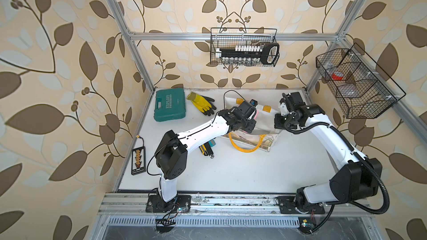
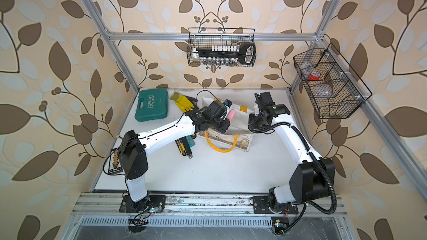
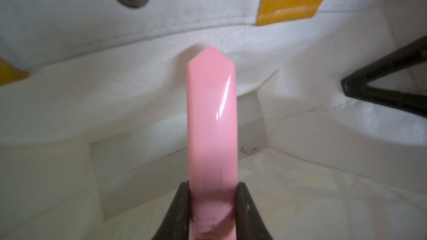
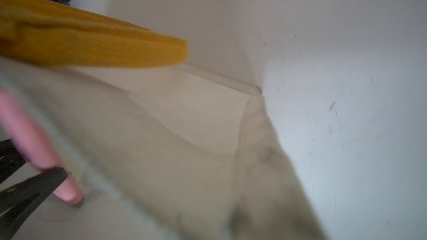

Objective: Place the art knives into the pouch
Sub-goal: Place the utility knife in the pouch.

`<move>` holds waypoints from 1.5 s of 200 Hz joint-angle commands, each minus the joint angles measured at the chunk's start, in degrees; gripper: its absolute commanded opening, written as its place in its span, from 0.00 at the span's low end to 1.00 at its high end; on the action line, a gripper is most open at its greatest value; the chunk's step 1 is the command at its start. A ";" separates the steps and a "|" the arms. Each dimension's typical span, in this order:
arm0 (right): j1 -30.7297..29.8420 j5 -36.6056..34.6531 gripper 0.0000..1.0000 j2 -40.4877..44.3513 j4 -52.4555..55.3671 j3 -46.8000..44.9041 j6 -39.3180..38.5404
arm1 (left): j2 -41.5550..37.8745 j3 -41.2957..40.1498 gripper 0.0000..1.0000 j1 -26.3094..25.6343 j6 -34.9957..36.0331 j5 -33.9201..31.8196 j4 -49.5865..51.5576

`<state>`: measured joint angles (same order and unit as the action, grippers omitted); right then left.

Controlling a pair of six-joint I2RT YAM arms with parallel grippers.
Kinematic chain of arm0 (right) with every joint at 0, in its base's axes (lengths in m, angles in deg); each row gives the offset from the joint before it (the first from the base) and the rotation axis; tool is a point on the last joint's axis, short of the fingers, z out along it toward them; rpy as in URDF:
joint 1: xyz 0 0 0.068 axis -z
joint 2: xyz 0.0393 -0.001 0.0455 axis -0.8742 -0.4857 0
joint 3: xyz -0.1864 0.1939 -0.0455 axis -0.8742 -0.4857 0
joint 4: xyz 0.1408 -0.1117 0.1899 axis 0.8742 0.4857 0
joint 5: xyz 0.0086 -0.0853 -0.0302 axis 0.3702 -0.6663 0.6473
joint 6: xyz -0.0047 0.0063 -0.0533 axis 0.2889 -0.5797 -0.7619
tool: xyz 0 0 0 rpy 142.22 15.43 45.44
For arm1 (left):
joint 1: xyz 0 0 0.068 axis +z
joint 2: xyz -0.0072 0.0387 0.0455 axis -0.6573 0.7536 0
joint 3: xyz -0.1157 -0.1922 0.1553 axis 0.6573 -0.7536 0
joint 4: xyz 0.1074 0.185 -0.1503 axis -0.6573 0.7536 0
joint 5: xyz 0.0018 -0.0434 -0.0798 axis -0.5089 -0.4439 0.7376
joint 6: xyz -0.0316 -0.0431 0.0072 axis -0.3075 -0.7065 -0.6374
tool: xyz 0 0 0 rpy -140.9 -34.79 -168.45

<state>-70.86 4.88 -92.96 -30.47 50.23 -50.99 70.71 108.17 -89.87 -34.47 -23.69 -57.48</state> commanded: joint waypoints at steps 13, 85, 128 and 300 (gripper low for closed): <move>-0.14 0.12 0.00 -0.15 1.48 0.88 -0.01 | 3.30 6.14 0.00 0.81 3.55 -8.24 8.11; 1.96 0.33 0.00 1.19 2.14 0.82 -0.88 | 10.30 10.83 0.00 5.11 2.25 -12.03 17.57; 4.27 1.03 0.00 1.62 2.78 0.70 -1.90 | 9.69 6.87 0.00 10.18 0.85 -11.85 18.63; 6.37 1.08 0.00 1.45 4.52 2.41 -3.13 | 5.04 14.88 0.73 12.34 1.50 -0.79 20.56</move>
<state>-65.57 8.29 -92.91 -28.59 50.63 -53.43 81.88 118.68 -79.07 -32.43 -29.94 -38.88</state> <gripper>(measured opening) 0.048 0.722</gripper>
